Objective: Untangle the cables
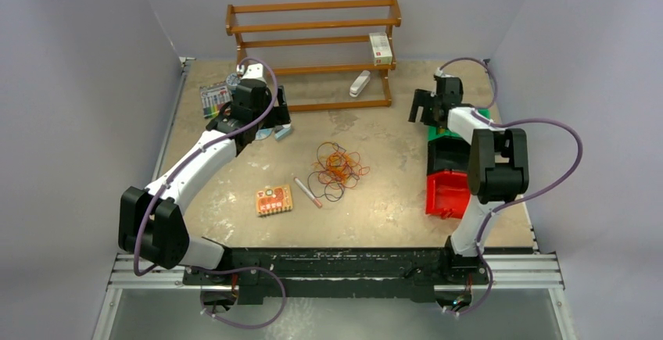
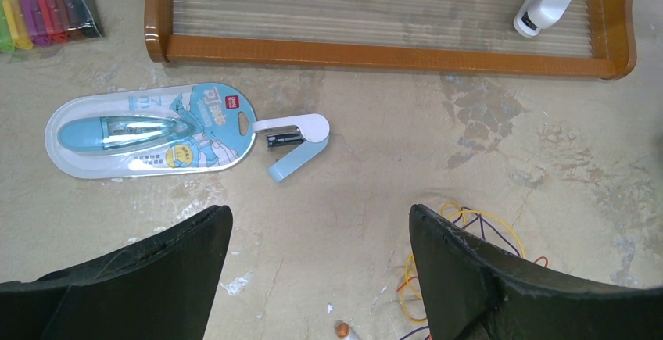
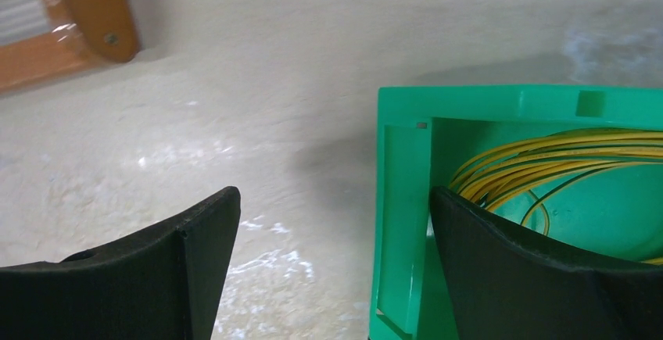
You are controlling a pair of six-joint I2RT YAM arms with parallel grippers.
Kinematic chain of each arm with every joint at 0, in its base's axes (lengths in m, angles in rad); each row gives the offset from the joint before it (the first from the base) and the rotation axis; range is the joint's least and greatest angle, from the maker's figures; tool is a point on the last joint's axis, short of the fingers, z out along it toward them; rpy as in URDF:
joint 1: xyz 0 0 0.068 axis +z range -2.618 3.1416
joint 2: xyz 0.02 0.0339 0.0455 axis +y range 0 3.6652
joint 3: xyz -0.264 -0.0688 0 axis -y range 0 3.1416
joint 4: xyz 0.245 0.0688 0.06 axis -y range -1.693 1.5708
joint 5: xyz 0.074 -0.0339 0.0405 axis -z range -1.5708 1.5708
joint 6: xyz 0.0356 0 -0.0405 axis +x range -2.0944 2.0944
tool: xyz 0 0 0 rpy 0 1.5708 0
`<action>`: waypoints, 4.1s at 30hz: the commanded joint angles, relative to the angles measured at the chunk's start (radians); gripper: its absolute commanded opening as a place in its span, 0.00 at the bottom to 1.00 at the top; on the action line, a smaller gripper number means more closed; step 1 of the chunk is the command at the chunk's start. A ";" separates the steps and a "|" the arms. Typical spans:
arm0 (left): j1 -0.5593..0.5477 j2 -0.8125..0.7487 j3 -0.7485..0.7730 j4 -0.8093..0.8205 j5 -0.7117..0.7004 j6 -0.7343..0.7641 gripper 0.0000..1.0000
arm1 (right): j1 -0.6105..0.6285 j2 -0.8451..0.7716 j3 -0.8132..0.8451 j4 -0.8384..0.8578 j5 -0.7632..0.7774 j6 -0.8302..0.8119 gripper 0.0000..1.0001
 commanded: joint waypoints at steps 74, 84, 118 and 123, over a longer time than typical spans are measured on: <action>0.023 -0.022 0.046 0.019 -0.018 -0.006 0.83 | 0.178 -0.666 -0.376 -0.473 0.679 0.941 0.99; 0.023 -0.016 0.042 0.027 -0.006 -0.007 0.83 | 0.023 -0.733 -0.499 0.012 0.379 0.515 0.99; 0.023 -0.006 0.039 0.038 0.012 -0.013 0.83 | -0.091 -0.609 -0.467 0.186 0.105 0.430 0.99; 0.024 -0.006 0.041 0.037 0.012 -0.011 0.83 | -0.096 -0.527 -0.409 0.187 0.077 0.409 0.99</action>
